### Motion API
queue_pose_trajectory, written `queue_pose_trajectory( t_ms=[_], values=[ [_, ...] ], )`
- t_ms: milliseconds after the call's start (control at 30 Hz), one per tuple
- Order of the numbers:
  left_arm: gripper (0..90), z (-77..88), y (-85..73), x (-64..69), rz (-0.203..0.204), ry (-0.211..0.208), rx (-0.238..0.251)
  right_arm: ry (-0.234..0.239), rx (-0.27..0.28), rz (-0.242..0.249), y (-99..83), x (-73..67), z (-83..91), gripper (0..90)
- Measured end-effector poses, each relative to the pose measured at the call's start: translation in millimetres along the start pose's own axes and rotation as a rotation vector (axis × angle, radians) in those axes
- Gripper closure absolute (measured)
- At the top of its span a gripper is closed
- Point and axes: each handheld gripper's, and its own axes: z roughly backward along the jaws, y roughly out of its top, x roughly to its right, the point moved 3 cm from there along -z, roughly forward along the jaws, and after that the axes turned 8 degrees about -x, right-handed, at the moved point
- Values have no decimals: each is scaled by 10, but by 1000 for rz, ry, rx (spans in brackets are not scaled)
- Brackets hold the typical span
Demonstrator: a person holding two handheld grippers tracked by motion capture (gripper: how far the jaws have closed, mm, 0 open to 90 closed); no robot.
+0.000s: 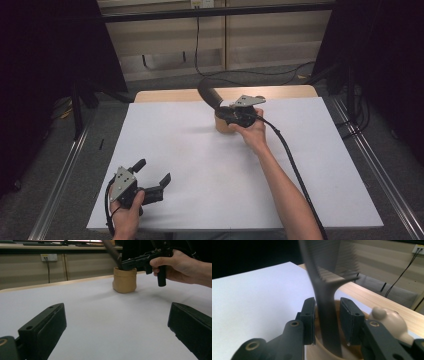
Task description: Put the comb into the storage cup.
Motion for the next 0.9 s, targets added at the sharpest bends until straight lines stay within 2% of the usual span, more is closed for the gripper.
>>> queue_pose_trajectory(
  t_ms=[167,633,900],
  values=[
    [21,1,1,5,0,-1,1,8,3,9,14,-32,-10,672],
    [21,-2,1,-2,0,3,0,-16,23,14,30,-67,128,527],
    [21,-1,2,-9,-1,4,0,-11,41,-22,30,-74,248,425]
  ],
)
